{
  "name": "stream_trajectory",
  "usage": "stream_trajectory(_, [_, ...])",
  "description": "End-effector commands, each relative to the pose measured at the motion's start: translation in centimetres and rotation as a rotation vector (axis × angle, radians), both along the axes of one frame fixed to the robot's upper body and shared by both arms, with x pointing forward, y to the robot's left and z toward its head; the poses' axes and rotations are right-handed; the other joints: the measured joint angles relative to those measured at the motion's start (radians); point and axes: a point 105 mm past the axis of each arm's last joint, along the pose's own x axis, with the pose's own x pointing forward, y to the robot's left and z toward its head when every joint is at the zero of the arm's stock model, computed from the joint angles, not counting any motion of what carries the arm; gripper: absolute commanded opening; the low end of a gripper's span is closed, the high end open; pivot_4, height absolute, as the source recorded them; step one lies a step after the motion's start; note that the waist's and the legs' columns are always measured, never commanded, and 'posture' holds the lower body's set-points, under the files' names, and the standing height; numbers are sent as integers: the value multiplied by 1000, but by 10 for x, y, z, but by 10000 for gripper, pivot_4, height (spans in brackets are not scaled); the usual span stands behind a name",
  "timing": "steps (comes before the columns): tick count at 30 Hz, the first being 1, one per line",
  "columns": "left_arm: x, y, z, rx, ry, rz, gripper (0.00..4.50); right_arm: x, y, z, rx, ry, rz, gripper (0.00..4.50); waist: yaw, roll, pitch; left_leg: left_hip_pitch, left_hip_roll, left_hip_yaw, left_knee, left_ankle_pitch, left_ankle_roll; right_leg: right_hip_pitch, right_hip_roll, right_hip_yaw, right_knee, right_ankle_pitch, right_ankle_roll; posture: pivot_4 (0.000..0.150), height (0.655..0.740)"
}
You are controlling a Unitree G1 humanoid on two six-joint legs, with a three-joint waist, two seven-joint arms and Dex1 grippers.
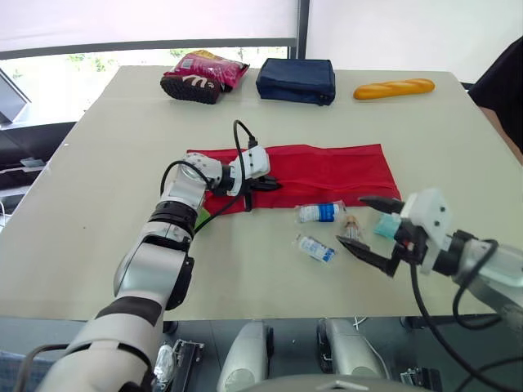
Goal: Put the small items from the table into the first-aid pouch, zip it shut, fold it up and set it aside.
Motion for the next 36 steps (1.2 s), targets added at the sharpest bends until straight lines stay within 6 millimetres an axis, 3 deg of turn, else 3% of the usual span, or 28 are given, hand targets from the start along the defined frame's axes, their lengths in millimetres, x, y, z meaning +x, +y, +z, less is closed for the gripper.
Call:
stream_trajectory(1, [3,-1,12,-6,-49,-7,570,24,1,-2,-118,6,68,45000,1,0,0,-1,0,0,0,0,0,0,0,0,0,0,0,1500,7105])
stream_trajectory(7, [4,1,13,-3,-56,4,570,62,16,-6,-275,46,163,45000,-3,0,0,-1,0,1,0,0,0,-1,0,0,1,0,0,1500,7105])
stream_trajectory(11, [4,5,13,-7,-59,19,570,85,20,-11,-340,90,137,45000,-2,1,0,-1,0,0,0,0,0,-2,0,-1,1,0,-1,1500,7105])
stream_trajectory(17, [4,7,12,-9,-61,27,570,97,13,-31,-478,111,137,45000,0,1,0,-2,-1,0,0,0,0,-2,-2,-1,1,1,-1,1500,7105])
stream_trajectory(25, [3,7,9,-9,-60,30,570,92,32,-41,-530,122,222,45000,-3,1,1,-1,-1,-1,0,0,0,-2,-1,-1,2,1,-1,1500,7105])
stream_trajectory(28, [4,7,10,-10,-61,31,0,89,37,-41,-527,126,243,36841,-3,1,1,-1,-1,-1,0,0,0,-2,-1,-1,2,1,-1,1500,7105])
stream_trajectory(32, [4,7,8,-10,-59,34,0,85,40,-37,-527,121,260,16757,-3,1,1,-1,-1,-1,0,0,0,-2,-1,-1,2,1,-1,1500,7105])
stream_trajectory(36, [4,7,7,-15,-56,39,0,77,46,-21,-446,116,268,2128,-3,1,1,-1,-1,-1,0,0,0,-2,-1,-2,2,1,-1,1500,7105])
